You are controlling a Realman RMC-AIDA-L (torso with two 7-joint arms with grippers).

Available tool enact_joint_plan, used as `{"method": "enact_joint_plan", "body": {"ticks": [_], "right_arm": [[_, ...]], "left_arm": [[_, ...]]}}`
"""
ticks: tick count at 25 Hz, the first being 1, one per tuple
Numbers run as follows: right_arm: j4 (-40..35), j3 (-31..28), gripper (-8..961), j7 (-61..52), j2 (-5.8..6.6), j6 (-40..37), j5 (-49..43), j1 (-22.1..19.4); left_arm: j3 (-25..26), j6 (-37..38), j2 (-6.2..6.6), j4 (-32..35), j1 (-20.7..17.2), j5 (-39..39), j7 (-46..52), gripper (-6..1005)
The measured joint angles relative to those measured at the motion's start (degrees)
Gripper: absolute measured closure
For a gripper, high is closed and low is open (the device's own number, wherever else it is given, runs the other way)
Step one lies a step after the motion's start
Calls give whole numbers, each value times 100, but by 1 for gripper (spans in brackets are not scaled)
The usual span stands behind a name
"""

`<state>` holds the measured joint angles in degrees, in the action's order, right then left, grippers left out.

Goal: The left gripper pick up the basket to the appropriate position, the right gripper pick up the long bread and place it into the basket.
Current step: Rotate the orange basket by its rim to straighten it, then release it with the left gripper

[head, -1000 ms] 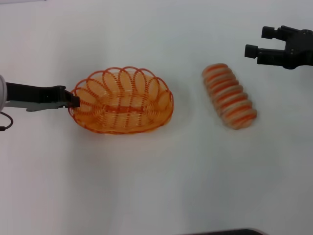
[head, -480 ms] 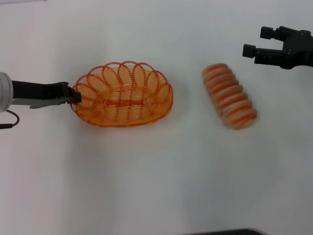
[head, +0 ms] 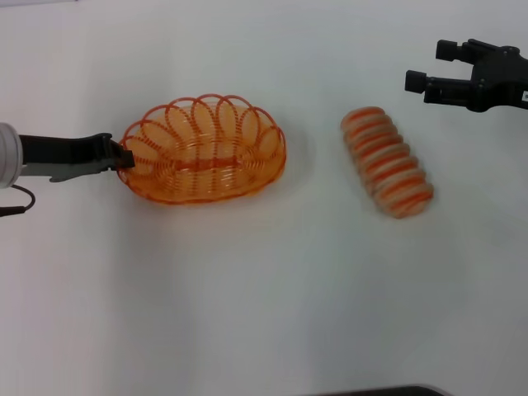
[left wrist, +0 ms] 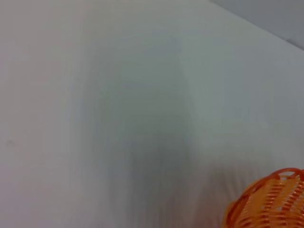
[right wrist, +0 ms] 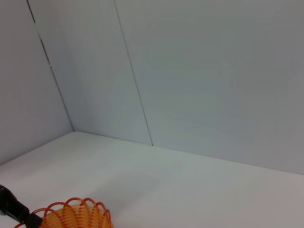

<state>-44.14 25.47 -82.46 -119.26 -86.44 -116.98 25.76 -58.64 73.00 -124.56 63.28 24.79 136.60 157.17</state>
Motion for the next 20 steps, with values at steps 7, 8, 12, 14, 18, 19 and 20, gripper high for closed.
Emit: {"method": "enact_joint_plan", "body": {"ticks": [7,8,12,14,18,19,20], "right_arm": [[11,26,8,3,0,117,2,41],[11,27,8,3,0,120,2,46],[10,28,8,3,0,125,5,60],[4,30,8,4,0,127,8,63],[11,38,8,40,0,191,9,98],[12,38,8,45,0,211,9,105],[11,38,8,46,0,220,9,110]], "left_arm": [[-46,-109,4,-32,3,-35,3,933],[-50,-113,6,-40,10,-40,6,933],[-72,-149,14,-97,42,-54,10,932],[-145,-163,14,-102,54,-54,11,932],[-220,-260,13,-94,59,-52,14,917],[-220,-278,12,-88,59,-61,15,912],[-220,-288,12,-75,59,-68,13,907]]}}
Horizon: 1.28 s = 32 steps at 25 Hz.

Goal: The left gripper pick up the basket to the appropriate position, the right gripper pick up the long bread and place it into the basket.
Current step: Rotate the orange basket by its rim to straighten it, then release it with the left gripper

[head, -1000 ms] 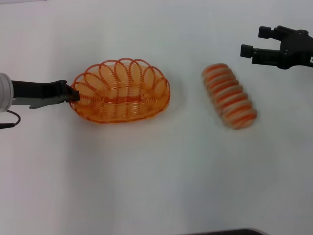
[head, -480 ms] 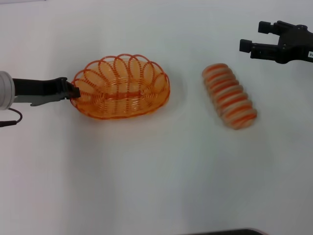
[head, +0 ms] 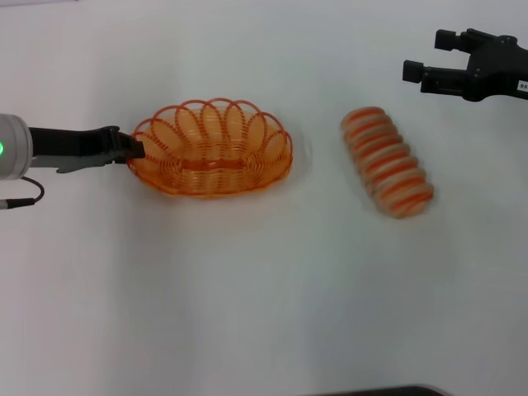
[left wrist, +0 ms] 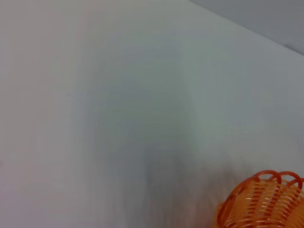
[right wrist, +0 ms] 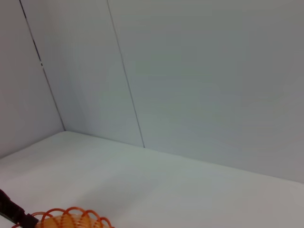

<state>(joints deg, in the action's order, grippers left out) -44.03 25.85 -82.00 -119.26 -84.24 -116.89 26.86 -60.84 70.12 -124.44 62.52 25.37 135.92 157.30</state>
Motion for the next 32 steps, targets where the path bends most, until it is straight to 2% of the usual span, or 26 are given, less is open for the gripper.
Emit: {"method": "enact_joint_plan", "body": {"ticks": [3,10,14,19,24,26,28,32], "right_arm": [[0,-16,8,0,0,5,0,15],[0,-39,7,-28,0,5,0,82],[-1,-43,7,-43,0,5,8,106],[0,-50,7,-79,0,27,160,112],[-24,19,7,-251,42,-58,200,141],[-41,54,7,-459,94,-223,192,145],[-65,124,7,-837,207,-391,187,144],[-69,547,7,-1953,566,-652,176,154]], "left_arm": [[-64,-1,0,26,1,-1,-42,747],[-280,-21,14,111,26,29,-76,588],[-187,-32,38,169,54,44,-149,497],[-12,1,79,259,107,64,-484,259],[159,237,136,260,210,70,-1229,155],[346,468,165,255,260,42,-1622,134],[623,775,166,276,276,5,-2270,135],[1121,1606,161,344,191,-151,-3850,136]]}}
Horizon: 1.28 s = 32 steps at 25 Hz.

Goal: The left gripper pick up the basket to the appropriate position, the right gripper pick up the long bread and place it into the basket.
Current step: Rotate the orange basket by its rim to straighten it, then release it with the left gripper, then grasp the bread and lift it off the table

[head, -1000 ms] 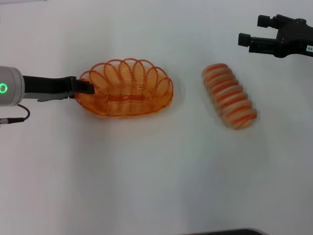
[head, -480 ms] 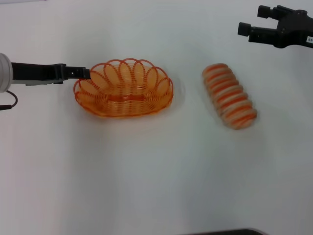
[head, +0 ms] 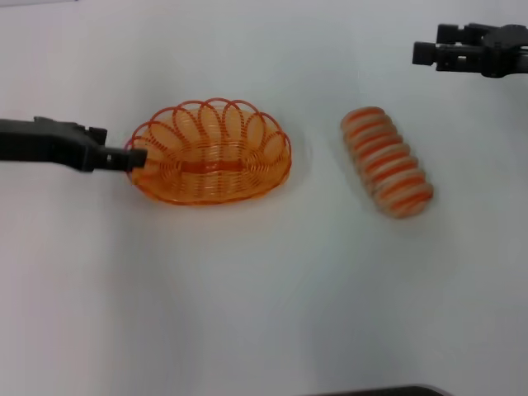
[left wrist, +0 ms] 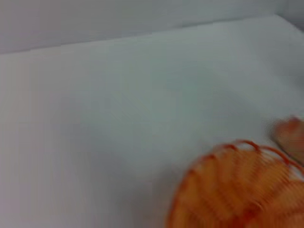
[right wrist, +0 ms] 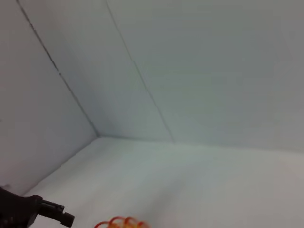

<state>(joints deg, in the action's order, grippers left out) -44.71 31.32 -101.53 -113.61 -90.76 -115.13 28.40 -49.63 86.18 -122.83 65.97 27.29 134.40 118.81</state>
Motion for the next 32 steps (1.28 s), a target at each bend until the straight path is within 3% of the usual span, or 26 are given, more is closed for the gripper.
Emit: {"method": "enact_joint_plan", "body": {"ticks": [2,5,9,20,27,32], "right_arm": [[0,292,7,-643,187,-46,-28,54],[16,589,8,-1460,374,-163,-167,227],[-53,705,8,-2684,434,-327,-807,615],[-18,829,8,-4904,452,-394,-2905,1703],[-2,1358,8,-5832,328,-434,-3997,2111],[88,1737,8,-6131,213,-402,-4165,2327]], "left_arm": [[297,434,4,21,-69,-179,-712,137],[759,834,-29,75,-244,-536,-1618,138],[1055,962,-37,-46,-545,-994,-2500,139],[1181,1160,-26,-195,-729,-746,-3069,139],[1264,1099,-80,-251,-823,-825,-3352,140],[1343,936,-83,-402,-821,-965,-3531,139]]}}
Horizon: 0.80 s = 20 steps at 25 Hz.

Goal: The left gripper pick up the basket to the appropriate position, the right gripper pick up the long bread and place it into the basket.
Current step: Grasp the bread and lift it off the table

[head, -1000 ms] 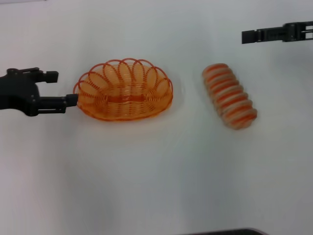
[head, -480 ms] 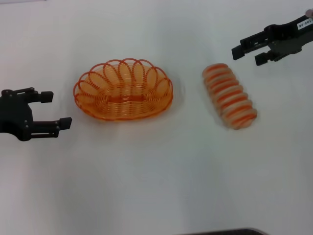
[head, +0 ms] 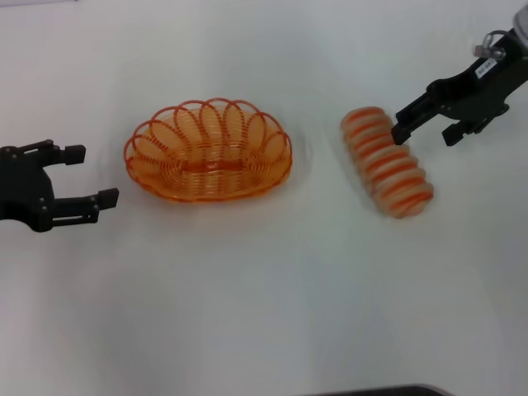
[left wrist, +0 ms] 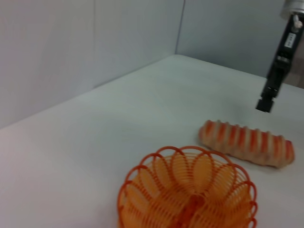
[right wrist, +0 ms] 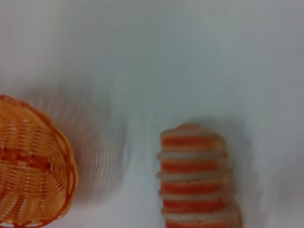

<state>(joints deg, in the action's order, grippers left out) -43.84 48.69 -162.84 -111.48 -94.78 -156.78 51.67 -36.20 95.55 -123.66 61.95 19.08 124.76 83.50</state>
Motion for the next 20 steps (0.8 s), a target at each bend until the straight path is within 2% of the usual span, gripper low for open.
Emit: {"method": "enact_joint_plan", "body": {"ticks": [7,20], "right_arm": [[78,675,7,-314,-162,160,-103,276],[452,867,8,-510,-463,515,-952,803]], "left_arm": [[35,-364,0,-174,-10,-45,-84,139],[131,-352,-22,-226,-10,-127,-268,139]]}}
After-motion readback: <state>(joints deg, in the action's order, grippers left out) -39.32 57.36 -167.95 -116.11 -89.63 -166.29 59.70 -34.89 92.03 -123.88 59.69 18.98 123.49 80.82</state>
